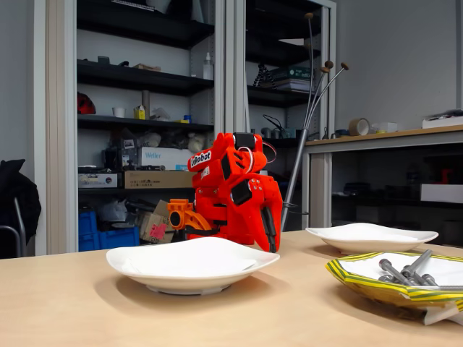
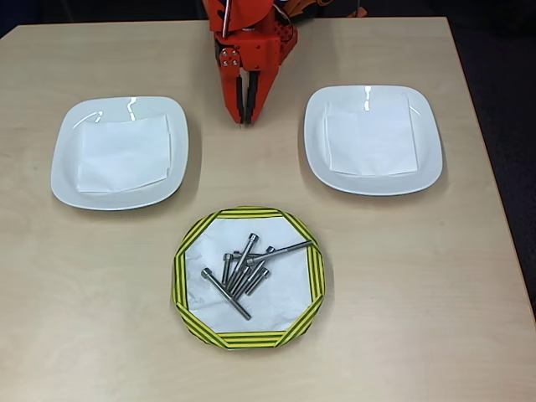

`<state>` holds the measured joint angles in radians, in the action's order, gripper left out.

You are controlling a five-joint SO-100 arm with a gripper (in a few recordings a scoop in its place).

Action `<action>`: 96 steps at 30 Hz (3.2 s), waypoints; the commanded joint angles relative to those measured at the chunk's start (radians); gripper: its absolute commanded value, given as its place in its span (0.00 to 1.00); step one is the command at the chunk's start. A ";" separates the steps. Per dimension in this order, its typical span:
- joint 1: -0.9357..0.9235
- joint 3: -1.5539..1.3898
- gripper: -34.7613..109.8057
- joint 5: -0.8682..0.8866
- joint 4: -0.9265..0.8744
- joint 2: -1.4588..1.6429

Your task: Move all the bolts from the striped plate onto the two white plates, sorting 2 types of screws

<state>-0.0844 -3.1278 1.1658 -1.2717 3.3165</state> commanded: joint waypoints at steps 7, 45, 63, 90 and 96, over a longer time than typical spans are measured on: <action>0.009 0.278 0.24 -0.014 -0.123 0.017; 0.233 1.471 0.27 0.115 0.242 -1.606; 0.267 1.611 0.28 -0.914 0.374 -1.819; 0.253 1.578 0.33 -1.192 0.288 -1.933; 0.241 1.525 0.33 -1.190 0.331 -1.956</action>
<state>0.1549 -1.5877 -0.0061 -0.9419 1.3560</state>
